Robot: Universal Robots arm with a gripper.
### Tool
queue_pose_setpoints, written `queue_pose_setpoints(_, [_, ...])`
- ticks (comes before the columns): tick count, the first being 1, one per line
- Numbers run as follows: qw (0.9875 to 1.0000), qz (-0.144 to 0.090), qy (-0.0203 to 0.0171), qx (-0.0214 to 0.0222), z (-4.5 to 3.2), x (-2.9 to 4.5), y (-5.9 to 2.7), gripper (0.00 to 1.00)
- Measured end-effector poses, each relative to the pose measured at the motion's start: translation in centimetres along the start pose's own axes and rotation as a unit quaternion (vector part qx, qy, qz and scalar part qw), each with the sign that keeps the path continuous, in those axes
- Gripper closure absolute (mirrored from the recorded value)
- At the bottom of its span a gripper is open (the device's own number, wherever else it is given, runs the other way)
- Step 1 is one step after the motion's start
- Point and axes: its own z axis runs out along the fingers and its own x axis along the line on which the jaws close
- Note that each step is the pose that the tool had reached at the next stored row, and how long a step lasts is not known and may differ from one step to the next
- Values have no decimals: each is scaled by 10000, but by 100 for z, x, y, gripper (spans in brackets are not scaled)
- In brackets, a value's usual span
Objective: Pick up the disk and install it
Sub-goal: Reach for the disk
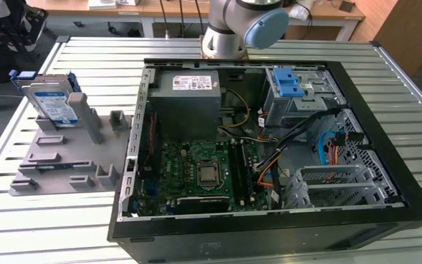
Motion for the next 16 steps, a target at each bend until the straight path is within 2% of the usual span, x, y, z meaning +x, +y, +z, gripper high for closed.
queue_pose_setpoints(13, [10000,-4,0,0,26,202,-53,89])
queue_pose_setpoints(16, [10000,-5,1,0,26,213,-55,89])
